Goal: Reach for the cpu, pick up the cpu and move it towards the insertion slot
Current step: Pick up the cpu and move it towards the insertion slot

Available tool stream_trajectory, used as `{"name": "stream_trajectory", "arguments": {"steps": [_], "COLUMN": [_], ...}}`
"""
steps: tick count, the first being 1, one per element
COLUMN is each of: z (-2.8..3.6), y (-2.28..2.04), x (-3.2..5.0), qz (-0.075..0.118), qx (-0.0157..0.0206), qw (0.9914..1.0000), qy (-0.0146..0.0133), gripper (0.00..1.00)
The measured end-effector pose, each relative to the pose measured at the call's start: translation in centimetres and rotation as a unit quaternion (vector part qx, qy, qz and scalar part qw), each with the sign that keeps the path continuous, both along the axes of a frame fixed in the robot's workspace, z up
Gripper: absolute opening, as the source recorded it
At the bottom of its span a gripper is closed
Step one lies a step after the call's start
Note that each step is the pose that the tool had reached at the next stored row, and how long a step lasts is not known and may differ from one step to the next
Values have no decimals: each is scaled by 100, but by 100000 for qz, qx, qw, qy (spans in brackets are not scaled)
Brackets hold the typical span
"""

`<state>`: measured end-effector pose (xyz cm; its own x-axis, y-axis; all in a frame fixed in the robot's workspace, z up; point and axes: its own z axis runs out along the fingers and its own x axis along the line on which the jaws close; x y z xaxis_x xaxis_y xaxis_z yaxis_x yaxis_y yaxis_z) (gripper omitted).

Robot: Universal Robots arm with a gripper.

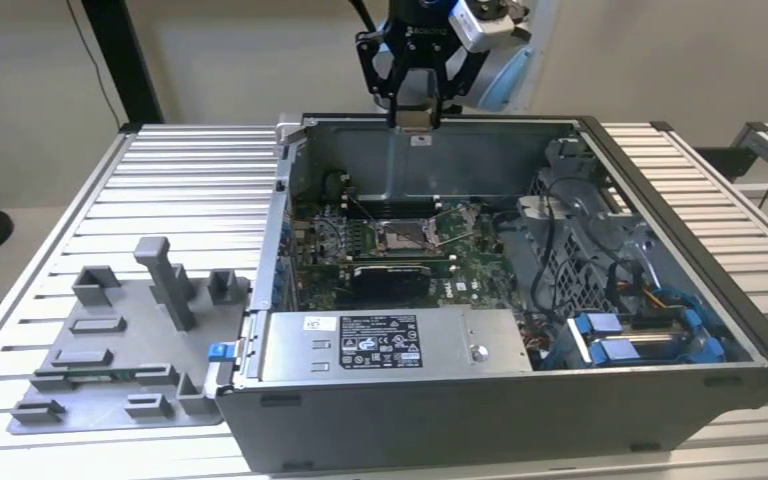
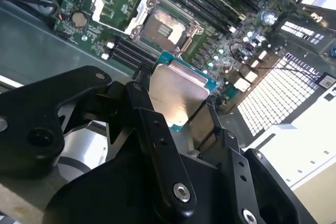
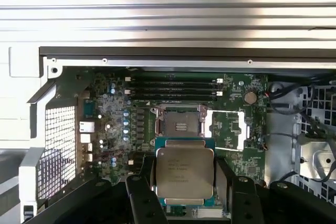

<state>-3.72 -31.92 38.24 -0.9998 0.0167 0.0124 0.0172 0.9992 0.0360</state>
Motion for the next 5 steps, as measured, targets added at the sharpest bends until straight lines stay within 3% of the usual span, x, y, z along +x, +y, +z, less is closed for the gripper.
{"name": "stream_trajectory", "arguments": {"steps": [5], "z": [0], "y": [0], "x": [0], "qz": [-1], "qx": [4], "qw": [100000], "qy": [95], "gripper": [0]}}
